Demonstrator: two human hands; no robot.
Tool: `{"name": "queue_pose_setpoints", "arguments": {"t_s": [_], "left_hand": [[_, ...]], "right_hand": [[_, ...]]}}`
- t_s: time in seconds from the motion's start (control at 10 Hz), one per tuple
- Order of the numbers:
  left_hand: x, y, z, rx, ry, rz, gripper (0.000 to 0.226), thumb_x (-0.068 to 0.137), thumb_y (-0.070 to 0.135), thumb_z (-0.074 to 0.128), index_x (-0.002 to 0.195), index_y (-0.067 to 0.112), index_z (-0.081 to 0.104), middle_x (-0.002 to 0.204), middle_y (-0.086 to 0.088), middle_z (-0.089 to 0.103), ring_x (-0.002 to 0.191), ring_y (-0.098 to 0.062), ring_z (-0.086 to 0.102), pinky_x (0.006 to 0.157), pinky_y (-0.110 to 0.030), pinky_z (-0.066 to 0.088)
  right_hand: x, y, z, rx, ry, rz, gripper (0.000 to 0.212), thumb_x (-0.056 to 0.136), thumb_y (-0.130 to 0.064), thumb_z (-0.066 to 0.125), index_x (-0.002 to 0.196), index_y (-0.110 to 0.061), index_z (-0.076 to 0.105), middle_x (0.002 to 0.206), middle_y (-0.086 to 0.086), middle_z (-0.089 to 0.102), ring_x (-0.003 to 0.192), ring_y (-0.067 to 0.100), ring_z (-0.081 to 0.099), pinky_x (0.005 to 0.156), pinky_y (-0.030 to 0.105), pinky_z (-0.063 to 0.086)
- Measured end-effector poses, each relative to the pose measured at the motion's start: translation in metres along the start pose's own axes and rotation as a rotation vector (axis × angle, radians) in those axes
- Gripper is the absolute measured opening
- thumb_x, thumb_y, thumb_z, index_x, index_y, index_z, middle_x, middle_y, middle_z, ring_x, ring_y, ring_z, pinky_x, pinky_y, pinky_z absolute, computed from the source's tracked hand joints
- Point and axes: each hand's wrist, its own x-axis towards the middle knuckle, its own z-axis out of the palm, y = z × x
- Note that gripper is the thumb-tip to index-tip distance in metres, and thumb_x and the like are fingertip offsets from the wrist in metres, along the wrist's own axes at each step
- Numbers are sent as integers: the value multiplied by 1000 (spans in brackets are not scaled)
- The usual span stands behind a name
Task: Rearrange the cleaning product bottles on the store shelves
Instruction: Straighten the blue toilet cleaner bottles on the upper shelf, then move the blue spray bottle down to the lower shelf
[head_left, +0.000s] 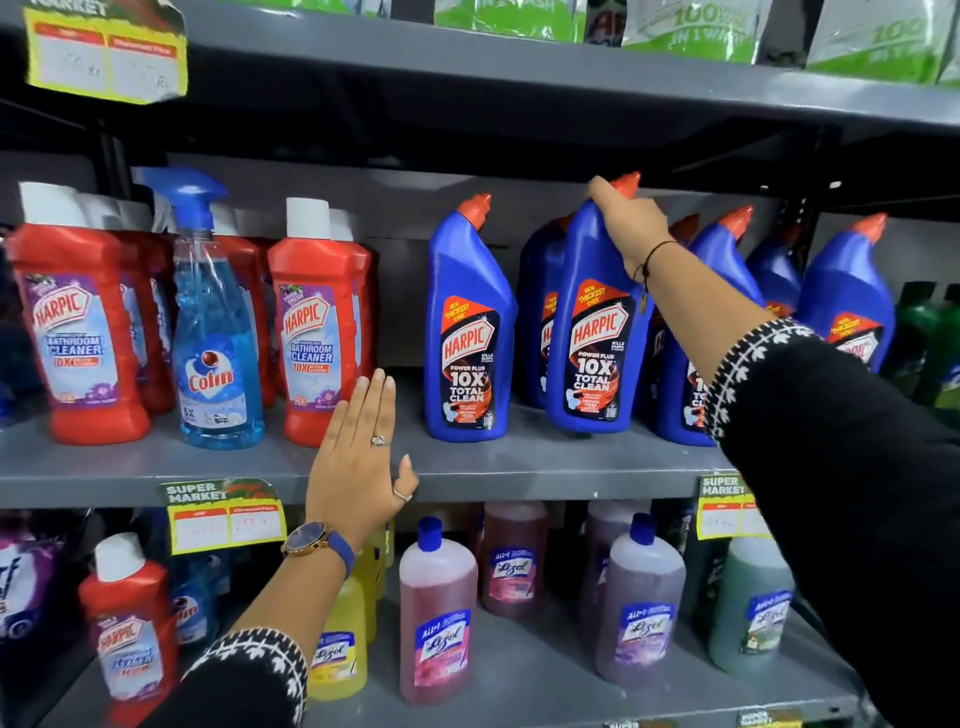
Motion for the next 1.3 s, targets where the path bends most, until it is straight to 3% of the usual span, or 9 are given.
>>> {"name": "queue_pose_setpoints", "arguments": {"t_s": [0.3,0.5,0.6,0.8,0.9,1.0,1.1,1.2,1.3], "left_hand": [[0,0,2,12,6,-5,80,77,32,38,148,2,20,154,-14,24,143,-27,19,119,-30,3],[0,0,1,12,0,-11,80,76,31,38,149,3,19,154,-14,23,143,-26,19,119,-30,3],[0,1,0,7,-2,-15,79,77,31,38,148,2,20,154,-15,24,142,-27,19,119,-30,2],[0,2,0,28,-12,-9,79,77,31,37,148,0,21,153,-17,25,142,-28,19,119,-30,1],[1,3,-1,29,-9,-5,79,76,30,38,148,-1,23,153,-17,26,142,-27,19,119,-30,0],[0,4,-2,27,-5,-6,79,77,30,38,148,-1,23,154,-17,25,143,-27,19,119,-30,0],[0,4,-1,24,-1,-5,79,77,30,38,148,0,22,154,-16,25,143,-26,19,119,-29,-1],[0,4,0,20,18,-2,80,76,29,39,148,0,21,154,-16,25,143,-27,19,119,-29,0],[0,2,1,16,33,7,80,75,29,40,148,1,20,154,-16,25,143,-27,19,119,-29,1]], "right_hand": [[29,34,16,-94,-95,22,88,57,-70,55,119,-7,56,117,11,62,98,29,61,91,35,51],[29,41,12,-187,-58,-74,87,66,-76,47,117,-6,58,115,11,61,101,30,58,85,34,43],[16,50,9,-219,-28,-138,75,74,-77,42,97,-8,61,105,11,62,97,30,57,81,35,40],[-66,103,23,13,397,-434,50,90,-46,46,127,-12,46,133,3,50,125,20,43,103,43,27],[-149,144,50,106,382,-616,31,91,-30,45,107,-5,52,108,8,54,101,24,49,89,40,37],[-218,192,85,82,133,-661,14,90,-26,41,85,-15,48,85,-6,42,79,13,40,73,30,31],[-250,231,123,16,-63,-478,16,89,-32,44,79,-19,47,79,-10,43,75,10,39,70,28,31],[-253,254,150,-94,-182,-256,36,81,-48,54,94,-14,56,91,-2,56,88,18,52,79,37,45],[-241,261,174,-282,-291,-24,65,71,-67,57,105,-12,59,104,10,67,100,30,60,90,44,47]]}}
